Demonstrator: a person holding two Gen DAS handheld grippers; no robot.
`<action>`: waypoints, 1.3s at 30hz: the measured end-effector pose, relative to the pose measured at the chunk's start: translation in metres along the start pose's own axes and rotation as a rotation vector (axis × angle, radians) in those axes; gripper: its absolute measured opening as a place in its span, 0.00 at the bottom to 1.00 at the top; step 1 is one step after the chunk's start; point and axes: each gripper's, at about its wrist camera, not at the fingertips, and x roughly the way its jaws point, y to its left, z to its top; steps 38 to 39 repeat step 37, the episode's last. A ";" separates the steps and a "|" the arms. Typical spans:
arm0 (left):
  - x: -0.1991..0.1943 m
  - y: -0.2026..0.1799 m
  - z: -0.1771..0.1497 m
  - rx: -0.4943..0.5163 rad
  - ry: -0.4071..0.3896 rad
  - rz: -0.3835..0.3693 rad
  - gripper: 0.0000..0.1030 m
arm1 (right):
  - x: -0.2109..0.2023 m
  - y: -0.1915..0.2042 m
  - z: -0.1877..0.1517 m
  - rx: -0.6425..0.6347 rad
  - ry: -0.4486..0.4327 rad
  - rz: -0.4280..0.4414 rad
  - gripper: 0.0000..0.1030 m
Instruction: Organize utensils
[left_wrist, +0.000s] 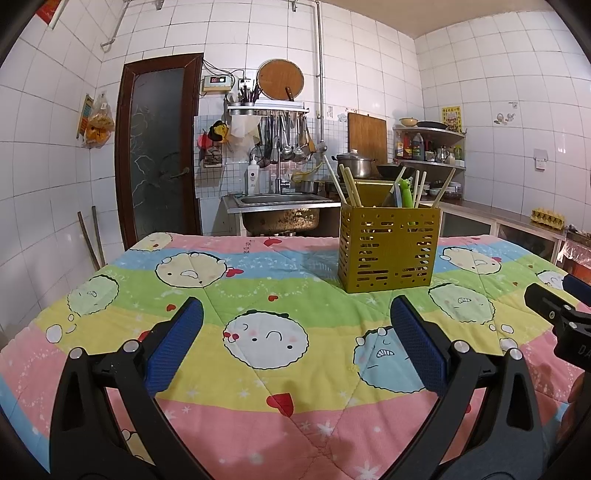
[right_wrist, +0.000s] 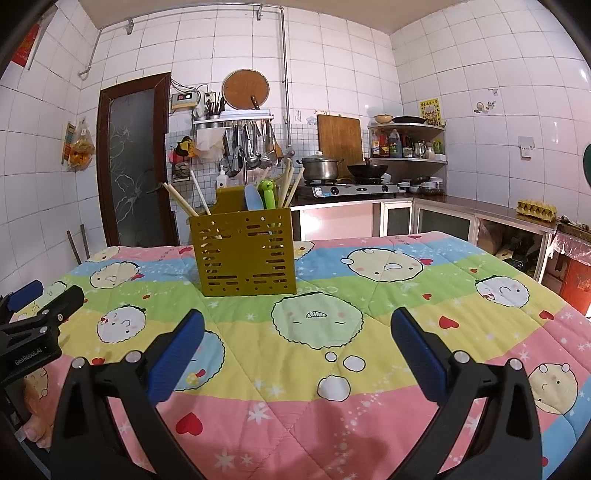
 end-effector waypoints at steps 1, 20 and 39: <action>0.000 0.000 0.000 0.001 0.000 0.000 0.95 | 0.000 0.000 0.000 -0.001 0.000 0.000 0.96; 0.000 0.000 0.000 0.000 -0.002 -0.001 0.95 | -0.002 0.002 0.002 -0.007 -0.004 -0.002 0.96; -0.001 0.001 0.002 -0.007 -0.006 -0.004 0.95 | -0.002 0.002 0.002 -0.009 -0.004 -0.002 0.96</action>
